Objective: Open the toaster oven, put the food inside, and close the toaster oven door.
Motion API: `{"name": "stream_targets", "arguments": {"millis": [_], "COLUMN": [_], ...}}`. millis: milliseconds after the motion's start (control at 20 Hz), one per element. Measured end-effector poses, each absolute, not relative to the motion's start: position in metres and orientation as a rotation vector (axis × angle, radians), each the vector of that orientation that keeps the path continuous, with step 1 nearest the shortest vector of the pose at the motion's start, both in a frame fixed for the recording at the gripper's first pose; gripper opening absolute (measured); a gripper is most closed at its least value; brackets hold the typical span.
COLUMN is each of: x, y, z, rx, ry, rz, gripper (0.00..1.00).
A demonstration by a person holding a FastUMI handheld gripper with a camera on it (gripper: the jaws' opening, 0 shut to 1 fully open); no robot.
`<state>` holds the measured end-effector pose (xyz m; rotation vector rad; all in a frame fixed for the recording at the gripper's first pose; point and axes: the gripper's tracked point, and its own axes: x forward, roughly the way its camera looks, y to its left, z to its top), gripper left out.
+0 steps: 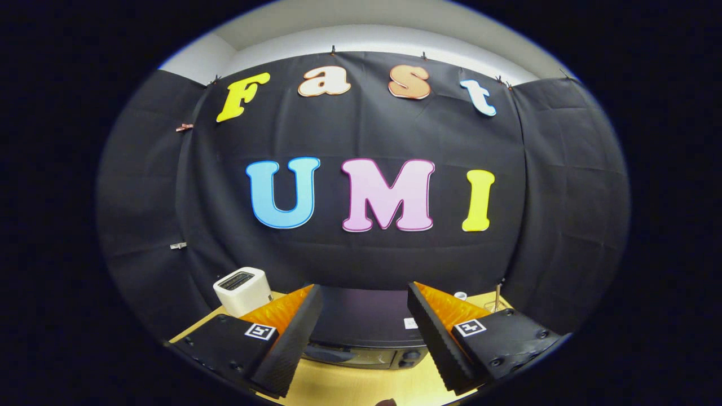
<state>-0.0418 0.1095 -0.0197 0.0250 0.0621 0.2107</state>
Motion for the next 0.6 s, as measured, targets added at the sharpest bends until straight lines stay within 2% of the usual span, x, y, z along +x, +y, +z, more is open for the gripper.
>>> {"name": "stream_targets", "arguments": {"millis": [600], "x": [-0.038], "y": [-0.005], "z": [0.040], "rx": [0.012], "ry": [-0.066], "rz": [0.161], "gripper": [0.98]}}
